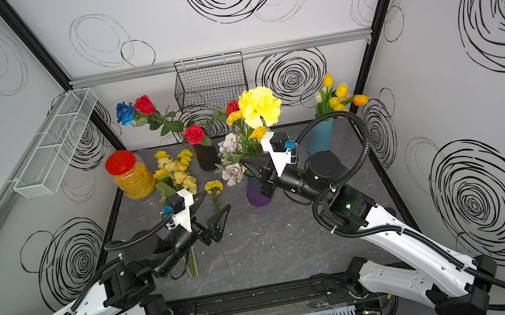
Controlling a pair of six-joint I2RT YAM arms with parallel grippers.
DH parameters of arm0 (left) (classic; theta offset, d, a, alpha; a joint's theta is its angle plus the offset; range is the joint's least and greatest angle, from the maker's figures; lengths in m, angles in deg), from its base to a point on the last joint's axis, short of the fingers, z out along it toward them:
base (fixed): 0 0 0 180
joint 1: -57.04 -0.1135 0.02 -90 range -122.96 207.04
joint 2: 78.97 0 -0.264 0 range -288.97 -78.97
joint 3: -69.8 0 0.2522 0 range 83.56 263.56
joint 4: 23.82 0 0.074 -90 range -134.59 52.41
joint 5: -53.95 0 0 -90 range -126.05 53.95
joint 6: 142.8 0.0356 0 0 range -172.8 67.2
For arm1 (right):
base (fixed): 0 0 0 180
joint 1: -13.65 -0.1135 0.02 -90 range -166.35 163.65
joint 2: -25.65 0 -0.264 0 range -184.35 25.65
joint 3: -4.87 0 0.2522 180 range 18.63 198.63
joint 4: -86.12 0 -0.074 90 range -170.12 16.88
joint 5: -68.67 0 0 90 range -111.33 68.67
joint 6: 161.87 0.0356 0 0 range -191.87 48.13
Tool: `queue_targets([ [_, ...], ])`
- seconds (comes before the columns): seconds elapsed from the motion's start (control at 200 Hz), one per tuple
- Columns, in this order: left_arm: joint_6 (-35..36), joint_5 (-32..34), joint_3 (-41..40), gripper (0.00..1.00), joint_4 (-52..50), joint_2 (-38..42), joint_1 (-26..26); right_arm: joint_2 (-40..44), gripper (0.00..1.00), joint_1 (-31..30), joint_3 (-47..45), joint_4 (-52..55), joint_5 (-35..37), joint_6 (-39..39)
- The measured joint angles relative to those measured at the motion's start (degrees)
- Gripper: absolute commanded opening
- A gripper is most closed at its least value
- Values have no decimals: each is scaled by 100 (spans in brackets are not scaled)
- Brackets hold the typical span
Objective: Pick out yellow flowers from the vase
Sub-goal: Pick up the flower from the vase.
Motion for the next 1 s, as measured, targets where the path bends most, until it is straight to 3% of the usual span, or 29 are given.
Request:
queue_targets([
  [0.22, 74, -450, -2, 79, -2, -42, 72, 278, 3, -369, -529, 70, -337, 254],
  [0.36, 70, -800, -37, 72, 59, -144, 98, 343, 3, -612, -761, 46, -431, 339],
  [0.565, 81, -1150, -39, 49, 162, -398, 133, 302, 3, -848, -955, -52, -605, 380],
  [0.821, 98, -1329, -39, 10, 146, -564, 142, 245, 4, -1014, -1045, -201, -621, 372],
  [0.926, 72, -1320, -39, 0, 140, -566, 144, 236, 7, -1038, -1086, -216, -575, 341],
  [1.001, 52, -1298, -42, 0, 144, -564, 144, 236, 9, -1047, -1106, -258, -546, 313],
])
